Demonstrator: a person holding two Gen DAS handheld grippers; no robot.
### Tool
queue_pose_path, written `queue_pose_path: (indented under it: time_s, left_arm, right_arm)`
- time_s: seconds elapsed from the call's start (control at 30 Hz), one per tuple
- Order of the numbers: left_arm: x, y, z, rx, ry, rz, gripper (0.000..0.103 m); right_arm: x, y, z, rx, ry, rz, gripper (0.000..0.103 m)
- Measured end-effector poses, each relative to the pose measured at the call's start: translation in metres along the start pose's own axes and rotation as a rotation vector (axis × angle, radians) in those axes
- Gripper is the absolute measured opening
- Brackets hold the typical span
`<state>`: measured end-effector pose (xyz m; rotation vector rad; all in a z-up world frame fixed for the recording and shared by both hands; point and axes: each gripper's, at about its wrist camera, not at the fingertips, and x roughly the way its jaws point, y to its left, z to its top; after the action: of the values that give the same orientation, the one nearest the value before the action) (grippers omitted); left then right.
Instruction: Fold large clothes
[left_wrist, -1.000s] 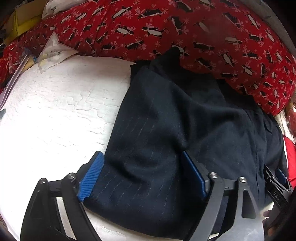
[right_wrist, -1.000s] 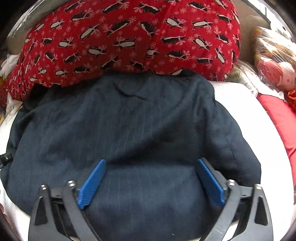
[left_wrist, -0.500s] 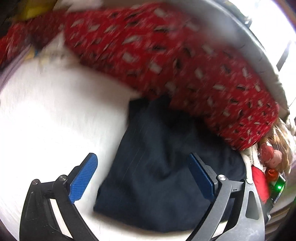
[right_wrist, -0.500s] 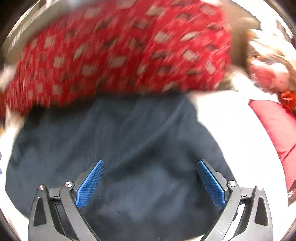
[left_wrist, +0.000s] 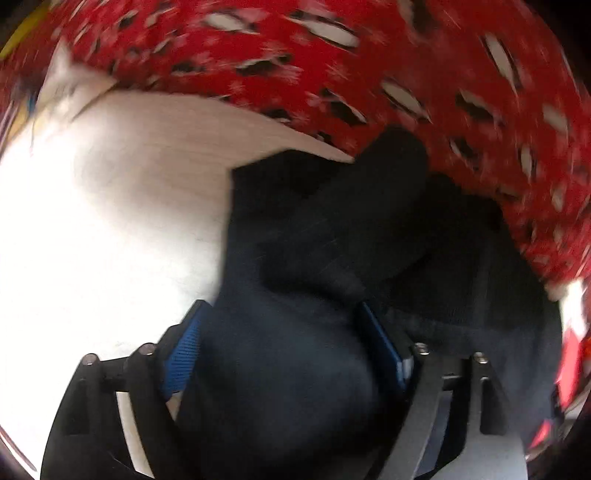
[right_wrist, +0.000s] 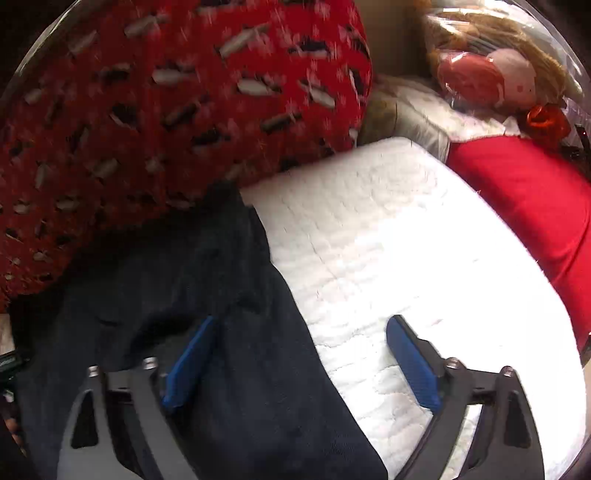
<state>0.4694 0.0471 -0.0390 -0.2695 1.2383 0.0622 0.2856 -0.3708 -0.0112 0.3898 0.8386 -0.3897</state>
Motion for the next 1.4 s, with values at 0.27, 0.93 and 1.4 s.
queue_pose_path:
  time_s: [0.27, 0.93, 1.4]
  left_arm:
    - [-0.036, 0.063, -0.001, -0.153, 0.035, -0.268, 0.078]
    - [-0.016, 0.052, -0.06, -0.149, 0.188, -0.506, 0.091]
    - [-0.104, -0.029, -0.067, -0.002, -0.046, -0.499, 0.019]
  right_arm:
    - [-0.018, 0.071, -0.029, -0.262, 0.004, 0.225, 0.086]
    - [0.01, 0.14, -0.067, -0.489, 0.024, 0.133, 0.102]
    - [-0.013, 0.126, -0.06, -0.456, 0.025, 0.113, 0.101]
